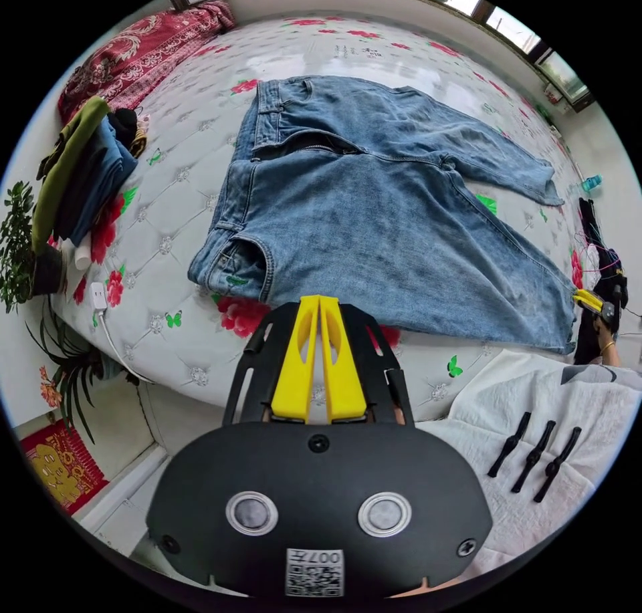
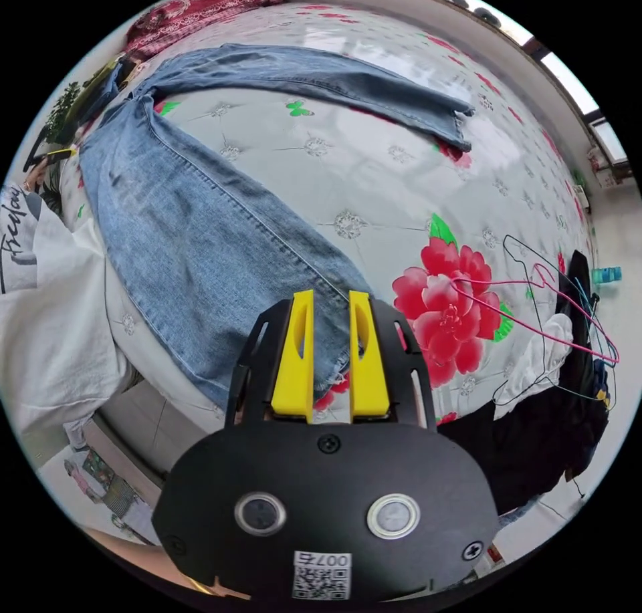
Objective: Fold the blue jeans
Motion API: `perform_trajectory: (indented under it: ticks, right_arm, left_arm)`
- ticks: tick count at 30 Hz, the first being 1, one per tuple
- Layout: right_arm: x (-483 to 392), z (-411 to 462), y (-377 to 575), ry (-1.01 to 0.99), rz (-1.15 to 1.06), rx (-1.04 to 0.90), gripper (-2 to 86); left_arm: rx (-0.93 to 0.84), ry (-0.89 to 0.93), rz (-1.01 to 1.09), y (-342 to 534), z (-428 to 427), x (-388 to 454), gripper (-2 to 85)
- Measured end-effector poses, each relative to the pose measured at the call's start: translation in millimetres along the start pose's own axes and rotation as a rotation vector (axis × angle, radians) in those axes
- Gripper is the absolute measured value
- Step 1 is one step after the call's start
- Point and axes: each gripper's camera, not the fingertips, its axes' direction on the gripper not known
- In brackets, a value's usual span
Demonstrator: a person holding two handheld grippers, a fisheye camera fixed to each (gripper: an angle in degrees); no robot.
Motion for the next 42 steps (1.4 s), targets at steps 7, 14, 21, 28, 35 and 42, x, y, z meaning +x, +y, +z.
perform_trajectory:
  ticks: [7,14,21,28,35,42]
  right_arm:
    - [5.9,28.7,-11.6,0.001,-0.094,-0.079,0.6]
    - [61.6,-12.4,-2.9,-0.188,-0.002,0.057,-0.1]
    - [87.2,31.7,-35.6,-0.135,0.167,-0.012,0.9]
    - [78.7,-3.2,30.8,-0.126,0.405,0.315,6.2]
    - [36.6,41.9,146.6,-0.245,0.652,0.254,9.5]
    - [12.5,91.6,213.0,-0.512,0.939,0.282,11.5]
  left_arm:
    - [-0.077,-0.045,0.026,-14.6,34.8,-2.7,-1.0]
    - [-0.141,-0.062,0.028,-13.5,65.8,-17.2,-1.0]
    - [-0.126,-0.075,0.048,-5.0,67.9,-33.4,-1.0]
    - [0.056,0.022,-0.191,37.8,28.5,-100.0,-0.9]
    - [0.177,0.284,-0.604,95.9,31.5,-221.4,4.0]
    - [0.164,0.47,-0.598,80.3,58.0,-278.5,7.4]
